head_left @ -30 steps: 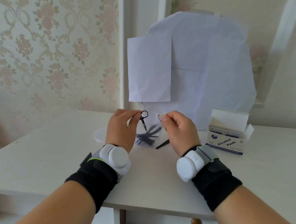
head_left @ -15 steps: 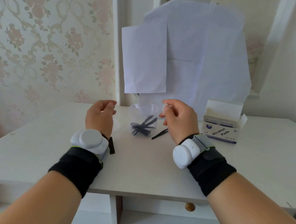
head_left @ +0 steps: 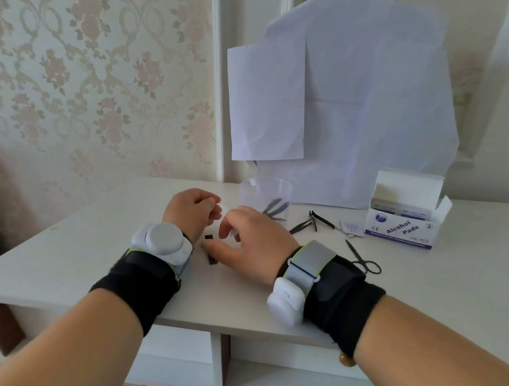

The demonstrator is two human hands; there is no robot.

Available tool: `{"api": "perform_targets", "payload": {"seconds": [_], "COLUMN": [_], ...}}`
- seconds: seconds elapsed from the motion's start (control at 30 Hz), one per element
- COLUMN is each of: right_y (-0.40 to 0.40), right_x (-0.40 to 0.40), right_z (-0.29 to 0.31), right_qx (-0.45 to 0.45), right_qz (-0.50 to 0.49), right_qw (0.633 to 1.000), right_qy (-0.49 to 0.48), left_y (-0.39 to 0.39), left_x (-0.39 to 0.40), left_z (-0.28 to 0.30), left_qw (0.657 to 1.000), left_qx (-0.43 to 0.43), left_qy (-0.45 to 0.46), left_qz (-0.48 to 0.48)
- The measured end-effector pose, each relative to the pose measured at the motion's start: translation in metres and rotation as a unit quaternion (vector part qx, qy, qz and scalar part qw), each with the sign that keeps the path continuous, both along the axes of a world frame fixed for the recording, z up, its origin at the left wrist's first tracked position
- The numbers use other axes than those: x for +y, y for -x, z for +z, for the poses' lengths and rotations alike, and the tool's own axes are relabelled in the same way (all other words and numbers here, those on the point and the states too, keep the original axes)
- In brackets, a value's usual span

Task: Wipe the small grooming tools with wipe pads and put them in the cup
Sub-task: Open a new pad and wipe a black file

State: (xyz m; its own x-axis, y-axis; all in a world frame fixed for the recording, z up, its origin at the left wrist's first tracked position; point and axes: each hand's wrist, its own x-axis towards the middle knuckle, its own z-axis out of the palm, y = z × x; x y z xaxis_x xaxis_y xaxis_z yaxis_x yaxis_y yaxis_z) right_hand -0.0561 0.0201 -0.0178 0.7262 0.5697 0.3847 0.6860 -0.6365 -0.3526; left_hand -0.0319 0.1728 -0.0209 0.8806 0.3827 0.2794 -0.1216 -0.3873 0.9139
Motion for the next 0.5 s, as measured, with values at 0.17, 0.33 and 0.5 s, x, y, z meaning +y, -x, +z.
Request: {"api": "perform_targets", "payload": {"seconds": [0.17, 0.33, 0.5], "right_y": [-0.005, -0.013, -0.016], "right_x": [0.011, 0.016, 0.008], "right_z": [-0.001, -0.003, 0.000], "right_qx": [0.006, 0.021, 0.023], "right_qz": [-0.039, -0.043, -0.063], "right_qw": [0.993, 0.994, 0.993], "right_qy": [0.116, 0.094, 0.101], "left_y": [-0.004, -0.004, -0.008], "left_x": [0.010, 0.016, 0.016], "left_z": [0.001, 0.000, -0.003], "left_qw": [0.990, 0.989, 0.994], "left_qx": [-0.071, -0.020, 0.028], "left_qy": [0.047, 0.048, 0.032], "left_qz": [0.111, 0.138, 0.096]}}
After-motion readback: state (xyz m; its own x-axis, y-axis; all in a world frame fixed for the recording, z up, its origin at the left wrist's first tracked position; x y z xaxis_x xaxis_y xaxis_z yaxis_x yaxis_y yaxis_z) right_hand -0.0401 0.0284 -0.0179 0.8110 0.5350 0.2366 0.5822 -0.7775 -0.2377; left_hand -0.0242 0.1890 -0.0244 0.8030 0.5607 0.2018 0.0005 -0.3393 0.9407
